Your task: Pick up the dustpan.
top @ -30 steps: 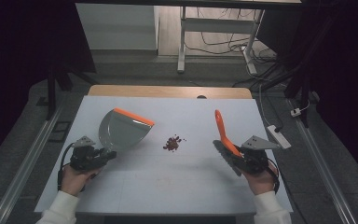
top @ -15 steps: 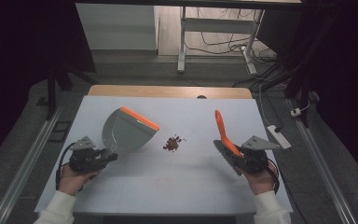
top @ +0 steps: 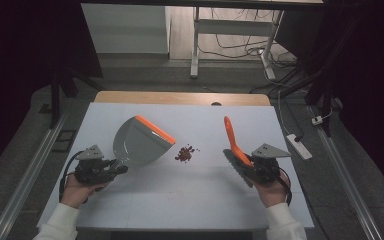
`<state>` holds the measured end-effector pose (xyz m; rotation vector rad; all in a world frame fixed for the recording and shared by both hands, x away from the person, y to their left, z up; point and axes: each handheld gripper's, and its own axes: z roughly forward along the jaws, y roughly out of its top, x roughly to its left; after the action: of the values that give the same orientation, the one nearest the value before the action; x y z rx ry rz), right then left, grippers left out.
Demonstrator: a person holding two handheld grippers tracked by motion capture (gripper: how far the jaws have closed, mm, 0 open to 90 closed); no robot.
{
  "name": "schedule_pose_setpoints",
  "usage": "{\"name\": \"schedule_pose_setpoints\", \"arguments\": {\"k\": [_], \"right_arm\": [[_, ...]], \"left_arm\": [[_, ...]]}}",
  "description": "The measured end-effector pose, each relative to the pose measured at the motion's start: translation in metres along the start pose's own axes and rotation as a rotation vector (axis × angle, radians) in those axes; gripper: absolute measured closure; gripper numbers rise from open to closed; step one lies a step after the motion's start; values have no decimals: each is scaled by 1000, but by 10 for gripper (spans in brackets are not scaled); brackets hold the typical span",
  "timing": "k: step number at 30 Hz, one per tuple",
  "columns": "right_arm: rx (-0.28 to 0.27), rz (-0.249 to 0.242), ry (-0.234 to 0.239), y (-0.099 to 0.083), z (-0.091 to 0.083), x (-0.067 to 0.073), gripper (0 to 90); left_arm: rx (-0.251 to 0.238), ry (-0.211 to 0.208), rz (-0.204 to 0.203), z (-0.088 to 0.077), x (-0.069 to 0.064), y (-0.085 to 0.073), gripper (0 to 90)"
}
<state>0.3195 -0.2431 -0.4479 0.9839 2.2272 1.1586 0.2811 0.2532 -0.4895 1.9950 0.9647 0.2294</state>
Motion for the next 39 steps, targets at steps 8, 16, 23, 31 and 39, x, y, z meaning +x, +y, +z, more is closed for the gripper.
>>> {"name": "schedule_pose_setpoints", "arguments": {"k": [8,16,23,31,39], "right_arm": [[-3,-5,8,21,14,2,698],[-51,-9,25,42,25,4,698],[-71,-3,56,58,40,7,698],[-92,-27,74,71,54,2,698],[-93,-11,103,75,66,-5,698]], "left_arm": [[16,-26,34,-1,-5,3,616],[22,-51,80,-4,-9,4,616],[50,-66,136,-8,-17,7,616],[130,-60,167,-6,-22,7,616],[217,-61,188,-2,-31,9,616]]}}
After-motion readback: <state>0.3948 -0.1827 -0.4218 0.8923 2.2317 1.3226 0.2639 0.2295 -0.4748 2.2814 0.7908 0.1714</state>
